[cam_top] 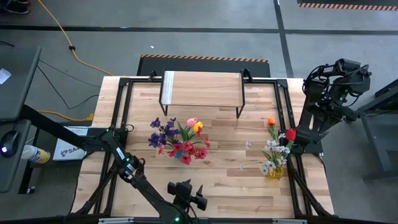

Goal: Pick and place flowers into a vace then onto a shelf
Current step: Adjust the vases

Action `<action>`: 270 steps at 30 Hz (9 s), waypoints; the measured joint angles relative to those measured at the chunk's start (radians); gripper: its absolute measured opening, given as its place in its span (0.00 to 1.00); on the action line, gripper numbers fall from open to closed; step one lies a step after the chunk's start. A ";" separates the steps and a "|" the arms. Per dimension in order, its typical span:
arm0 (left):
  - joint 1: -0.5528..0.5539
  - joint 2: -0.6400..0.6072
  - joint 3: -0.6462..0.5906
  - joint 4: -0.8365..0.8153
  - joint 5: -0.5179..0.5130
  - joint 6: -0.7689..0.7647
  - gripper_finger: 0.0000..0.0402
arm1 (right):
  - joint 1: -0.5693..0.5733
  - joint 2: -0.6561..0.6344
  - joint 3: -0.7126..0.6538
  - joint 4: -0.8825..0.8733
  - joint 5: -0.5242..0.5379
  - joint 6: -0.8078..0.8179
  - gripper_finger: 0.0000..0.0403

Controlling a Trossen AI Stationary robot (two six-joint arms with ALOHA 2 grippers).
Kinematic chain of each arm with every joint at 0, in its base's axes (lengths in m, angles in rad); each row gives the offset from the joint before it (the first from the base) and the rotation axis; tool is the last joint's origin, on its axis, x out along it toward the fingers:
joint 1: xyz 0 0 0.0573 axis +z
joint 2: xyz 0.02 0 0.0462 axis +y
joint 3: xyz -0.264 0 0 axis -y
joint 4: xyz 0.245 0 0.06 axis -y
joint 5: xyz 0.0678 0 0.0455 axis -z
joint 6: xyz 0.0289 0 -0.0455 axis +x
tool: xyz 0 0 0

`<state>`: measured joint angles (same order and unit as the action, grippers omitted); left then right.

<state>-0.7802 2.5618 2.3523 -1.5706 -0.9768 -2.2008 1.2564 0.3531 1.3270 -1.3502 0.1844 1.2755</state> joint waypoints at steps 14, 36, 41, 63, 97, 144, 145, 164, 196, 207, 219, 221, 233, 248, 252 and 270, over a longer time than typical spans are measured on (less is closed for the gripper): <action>0.136 0.001 -0.086 0.000 0.017 0.046 0.81 | 0.000 0.000 0.000 0.000 -0.005 -0.001 0.33; 0.200 0.001 -0.187 0.000 0.000 -0.008 0.81 | 0.000 0.000 0.000 0.000 0.011 -0.001 0.33; 0.214 0.001 -0.187 -0.001 0.004 -0.007 0.81 | 0.000 0.000 0.000 0.000 0.011 -0.001 0.33; 0.217 0.001 -0.293 -0.001 0.082 -0.101 0.81 | 0.000 0.000 0.000 0.000 0.012 -0.001 0.33; 0.216 -0.069 -0.463 -0.001 0.207 -0.145 0.81 | 0.000 0.000 0.000 0.000 0.027 -0.001 0.33; 0.188 -0.123 -0.290 0.237 -0.113 0.121 0.81 | 0.000 0.000 0.000 -0.002 0.033 -0.044 0.33; 0.199 -0.123 -0.290 0.222 -0.106 0.134 0.81 | 0.000 0.000 0.000 0.000 0.030 -0.045 0.33; 0.257 -0.122 -0.337 0.000 0.006 -0.028 0.81 | 0.000 0.000 0.000 0.001 -0.035 -0.087 0.33; 0.251 -0.122 -0.511 0.000 0.185 -0.172 0.81 | 0.000 0.000 0.000 0.001 0.004 -0.081 0.33; 0.250 -0.122 -0.533 0.000 0.205 -0.185 0.81 | 0.000 0.000 0.000 0.000 0.001 -0.080 0.33; 0.249 -0.124 -0.563 0.000 0.227 -0.194 0.81 | 0.000 0.000 0.000 0.001 0.008 -0.079 0.33; 0.243 -0.132 -0.540 -0.001 0.225 -0.193 0.81 | 0.000 0.000 0.000 0.000 0.008 -0.079 0.33; 0.149 -0.135 -0.343 -0.001 0.134 -0.182 0.81 | 0.000 0.000 0.000 0.000 -0.077 -0.107 0.33; 0.228 -0.135 -0.250 0.043 -0.132 -0.096 0.81 | 0.000 0.000 0.000 -0.025 -0.189 -0.184 0.33; 0.268 -0.135 -0.251 -0.003 -0.089 -0.092 0.81 | 0.000 0.000 0.000 -0.024 -0.183 -0.176 0.33; 0.351 -0.135 -0.288 0.000 -0.083 -0.025 0.81 | 0.000 0.000 0.000 -0.022 -0.144 -0.157 0.33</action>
<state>-0.4296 2.4264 2.0643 -1.5704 -1.0593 -2.2256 1.2568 0.3527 1.3269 -1.3724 0.0406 1.1182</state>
